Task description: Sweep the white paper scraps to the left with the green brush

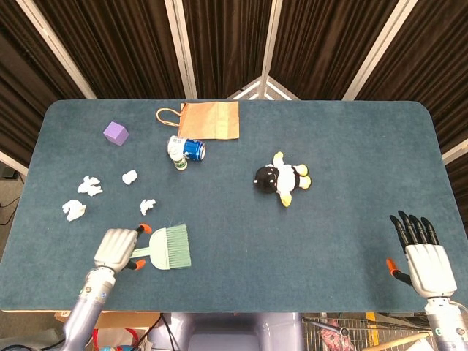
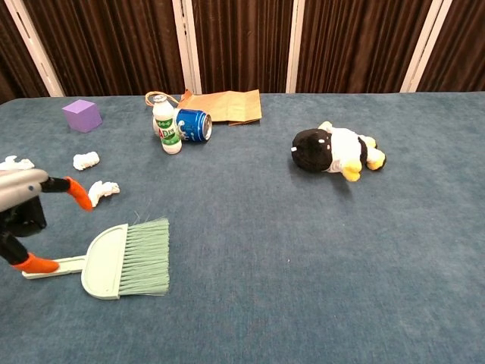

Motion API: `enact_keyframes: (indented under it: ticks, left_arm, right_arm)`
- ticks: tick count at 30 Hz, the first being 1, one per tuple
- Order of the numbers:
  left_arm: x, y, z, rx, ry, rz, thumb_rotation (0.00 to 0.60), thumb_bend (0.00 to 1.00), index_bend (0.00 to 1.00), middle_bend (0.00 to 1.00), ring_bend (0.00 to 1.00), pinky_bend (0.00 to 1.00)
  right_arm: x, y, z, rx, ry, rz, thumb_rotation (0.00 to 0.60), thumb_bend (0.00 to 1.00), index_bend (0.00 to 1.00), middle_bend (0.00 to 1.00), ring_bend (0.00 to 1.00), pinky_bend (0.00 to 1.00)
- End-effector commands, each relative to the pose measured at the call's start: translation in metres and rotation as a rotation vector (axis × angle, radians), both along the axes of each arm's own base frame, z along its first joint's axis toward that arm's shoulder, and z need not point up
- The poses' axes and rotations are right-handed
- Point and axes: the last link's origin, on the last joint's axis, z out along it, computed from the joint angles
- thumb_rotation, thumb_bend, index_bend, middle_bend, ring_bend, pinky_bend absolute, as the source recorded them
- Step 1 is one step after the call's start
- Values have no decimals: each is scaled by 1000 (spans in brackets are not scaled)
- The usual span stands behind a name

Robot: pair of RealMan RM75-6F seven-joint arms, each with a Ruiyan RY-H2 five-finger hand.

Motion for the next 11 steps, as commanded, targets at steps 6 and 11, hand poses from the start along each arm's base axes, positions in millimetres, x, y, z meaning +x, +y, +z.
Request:
enact_keyframes:
  ticks: [6, 11]
  left_arm:
    - [-41, -19, 82, 213, 2, -81, 600, 8, 3, 127, 215, 385]
    - [-77, -49, 125, 354, 67, -197, 600, 8, 0, 0, 5, 148]
  right_arm:
    - [1, 0, -2, 4, 8, 6, 600, 321, 0, 0, 0, 12]
    - [1, 0, -3, 6, 21, 15, 600, 321, 0, 0, 0, 12]
